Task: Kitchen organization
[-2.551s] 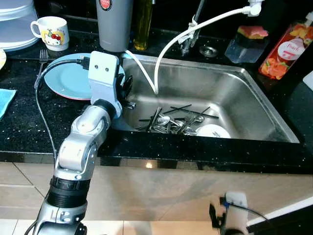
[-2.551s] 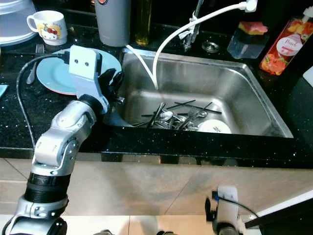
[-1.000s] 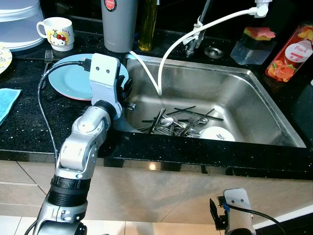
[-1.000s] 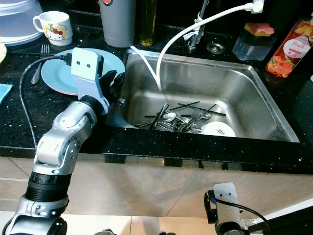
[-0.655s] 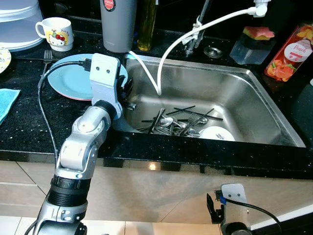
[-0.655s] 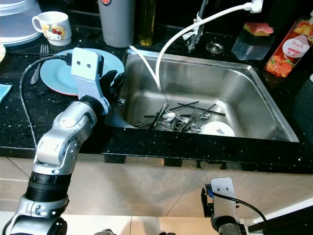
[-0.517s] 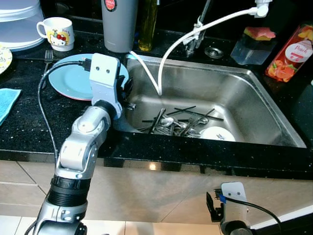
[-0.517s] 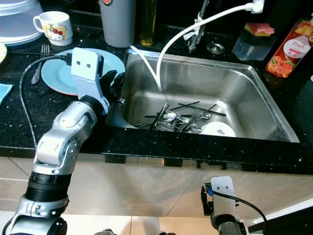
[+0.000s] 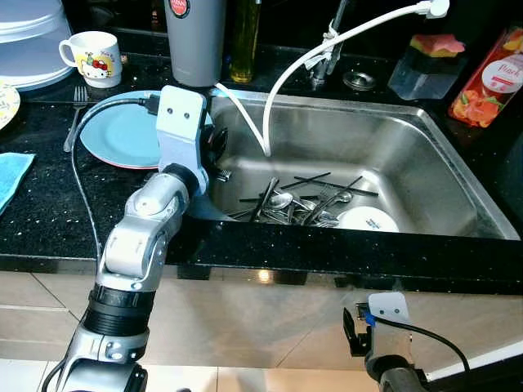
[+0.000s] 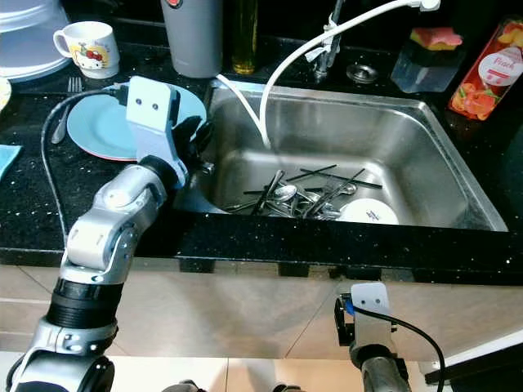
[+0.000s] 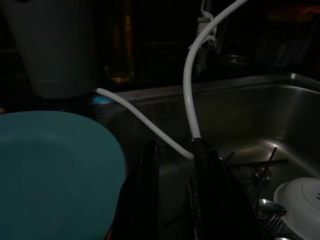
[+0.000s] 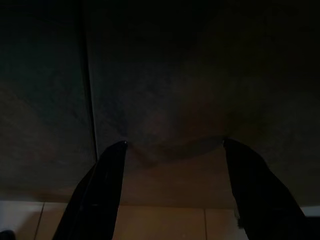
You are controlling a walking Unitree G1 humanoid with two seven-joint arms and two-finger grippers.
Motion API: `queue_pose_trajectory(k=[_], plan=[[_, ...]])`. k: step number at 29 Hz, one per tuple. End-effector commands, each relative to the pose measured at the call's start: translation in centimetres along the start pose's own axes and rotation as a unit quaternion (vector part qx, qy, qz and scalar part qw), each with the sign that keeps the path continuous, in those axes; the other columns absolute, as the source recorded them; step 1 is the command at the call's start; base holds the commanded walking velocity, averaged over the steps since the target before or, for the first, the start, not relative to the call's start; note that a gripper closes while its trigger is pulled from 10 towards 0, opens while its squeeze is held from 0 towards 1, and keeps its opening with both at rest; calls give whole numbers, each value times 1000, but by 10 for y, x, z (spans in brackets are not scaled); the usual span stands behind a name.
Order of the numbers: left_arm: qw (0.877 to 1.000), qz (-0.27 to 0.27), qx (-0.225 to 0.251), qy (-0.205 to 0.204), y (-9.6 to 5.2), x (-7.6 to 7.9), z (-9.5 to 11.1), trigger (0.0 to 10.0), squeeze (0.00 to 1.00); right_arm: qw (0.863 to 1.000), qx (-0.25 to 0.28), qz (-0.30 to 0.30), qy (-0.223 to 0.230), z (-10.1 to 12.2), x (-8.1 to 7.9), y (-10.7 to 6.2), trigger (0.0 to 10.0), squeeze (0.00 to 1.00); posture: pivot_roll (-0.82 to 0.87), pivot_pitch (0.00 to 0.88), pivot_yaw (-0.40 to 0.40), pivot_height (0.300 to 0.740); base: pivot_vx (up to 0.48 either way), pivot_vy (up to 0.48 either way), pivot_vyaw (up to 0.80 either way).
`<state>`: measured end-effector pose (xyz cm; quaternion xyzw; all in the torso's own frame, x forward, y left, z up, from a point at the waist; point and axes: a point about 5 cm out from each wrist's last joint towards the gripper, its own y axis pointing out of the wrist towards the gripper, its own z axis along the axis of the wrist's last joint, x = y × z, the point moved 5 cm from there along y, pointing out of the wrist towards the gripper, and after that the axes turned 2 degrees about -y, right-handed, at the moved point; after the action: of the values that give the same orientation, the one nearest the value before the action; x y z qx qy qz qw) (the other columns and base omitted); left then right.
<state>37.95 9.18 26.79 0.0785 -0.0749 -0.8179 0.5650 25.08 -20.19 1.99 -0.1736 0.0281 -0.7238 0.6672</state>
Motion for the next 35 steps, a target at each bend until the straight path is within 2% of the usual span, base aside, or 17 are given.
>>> queue_pose_trajectory(k=[1,13,19,20,23,25,26,27,29,30,35], plan=[[1000,-5,-3,1,2,3,-3,10000,0,1000,-15,-9,6,-7,3,-1,10000,0,137,119,-46,740,0,0,0],[1000,6,3,4,1,-1,-2,10000,0,1000,-19,-7,2,-10,6,1,10000,0,144,97,-76,740,0,0,0],[1000,9,4,3,0,-2,-4,10000,0,999,-46,-14,-5,-26,16,-9,10000,0,136,87,-85,740,0,0,0],[1000,10,4,3,-1,-2,-4,10000,0,998,-62,-14,-10,-37,17,-17,10000,0,137,83,-89,740,0,0,0],[1000,10,5,3,-1,-2,-5,10000,0,997,-79,-10,-15,-48,17,-24,10000,0,137,82,-92,740,0,0,0],[1000,11,5,2,-1,-3,-5,10000,0,993,-116,17,-18,-67,8,-30,10000,0,135,77,-95,740,0,0,0],[1000,11,5,2,-1,-3,-5,10000,0,993,-116,17,-18,-67,8,-30,10000,0,135,77,-95,740,0,0,0],[1000,12,5,1,-1,-2,-6,10000,0,988,-147,41,-17,-79,0,-32,10000,0,137,75,-98,740,0,0,0],[1000,12,5,1,-1,-2,-6,10000,0,986,-160,49,-15,-85,-4,-33,10000,0,137,75,-98,740,0,0,0],[1000,12,6,1,-1,-1,-7,10000,0,981,-189,54,5,-96,-7,-33,10000,0,142,70,-101,740,0,0,0],[1000,14,6,1,-2,-2,-7,10000,0,976,-211,59,15,-104,-13,-27,10000,0,150,65,-104,740,0,0,0]])
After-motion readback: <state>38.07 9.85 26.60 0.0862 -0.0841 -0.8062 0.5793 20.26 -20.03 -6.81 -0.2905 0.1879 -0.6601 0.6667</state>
